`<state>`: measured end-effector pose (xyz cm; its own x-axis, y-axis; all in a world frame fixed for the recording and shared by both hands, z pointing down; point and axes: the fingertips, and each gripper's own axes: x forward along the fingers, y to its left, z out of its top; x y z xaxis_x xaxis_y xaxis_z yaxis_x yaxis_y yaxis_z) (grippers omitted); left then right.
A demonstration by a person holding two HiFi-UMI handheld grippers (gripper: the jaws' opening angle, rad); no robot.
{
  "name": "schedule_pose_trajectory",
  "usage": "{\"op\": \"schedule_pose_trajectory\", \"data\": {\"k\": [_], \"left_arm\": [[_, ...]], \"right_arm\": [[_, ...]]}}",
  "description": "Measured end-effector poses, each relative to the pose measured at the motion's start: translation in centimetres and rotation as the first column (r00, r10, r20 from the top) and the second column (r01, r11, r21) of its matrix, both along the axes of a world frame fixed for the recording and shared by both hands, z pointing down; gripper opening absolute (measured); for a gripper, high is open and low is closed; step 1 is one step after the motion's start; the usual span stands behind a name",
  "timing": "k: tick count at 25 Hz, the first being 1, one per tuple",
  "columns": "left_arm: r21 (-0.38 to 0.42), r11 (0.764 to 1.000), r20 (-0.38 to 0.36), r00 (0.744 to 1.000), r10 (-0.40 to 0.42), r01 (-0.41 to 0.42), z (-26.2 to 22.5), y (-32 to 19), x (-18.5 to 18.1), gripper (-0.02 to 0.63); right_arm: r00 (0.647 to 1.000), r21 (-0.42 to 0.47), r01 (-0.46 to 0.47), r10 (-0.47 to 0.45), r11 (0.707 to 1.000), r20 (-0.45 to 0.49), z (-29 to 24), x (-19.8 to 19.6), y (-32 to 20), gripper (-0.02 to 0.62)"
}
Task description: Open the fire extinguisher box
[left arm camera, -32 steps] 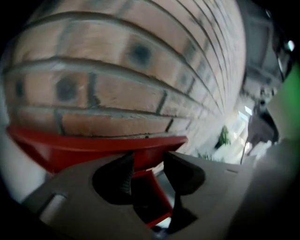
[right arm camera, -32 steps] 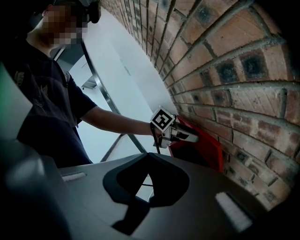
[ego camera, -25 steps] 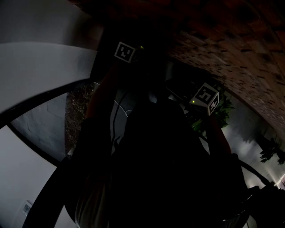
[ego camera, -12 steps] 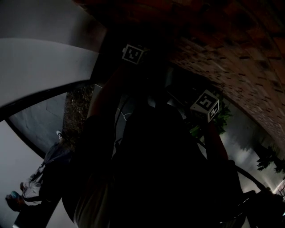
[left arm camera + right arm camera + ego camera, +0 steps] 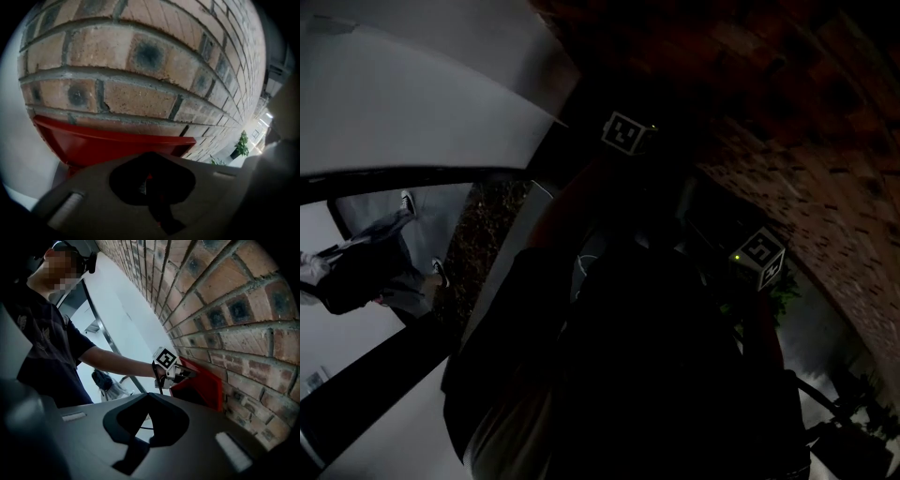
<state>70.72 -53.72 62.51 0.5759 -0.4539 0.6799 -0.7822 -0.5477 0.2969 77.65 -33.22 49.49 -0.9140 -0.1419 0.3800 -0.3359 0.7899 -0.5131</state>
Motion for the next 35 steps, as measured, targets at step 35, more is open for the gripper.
{"op": "schedule_pose_trajectory", "data": {"k": [35], "left_arm": [[0.399,0.835,-0.095,0.923,-0.373,0.378,-25.6,20.1,-11.9,0.002]], "right_arm": [[0.660,0.264,0.688,-0.734,0.676,0.160,-11.6,-13.6,8.6,0.000]]}}
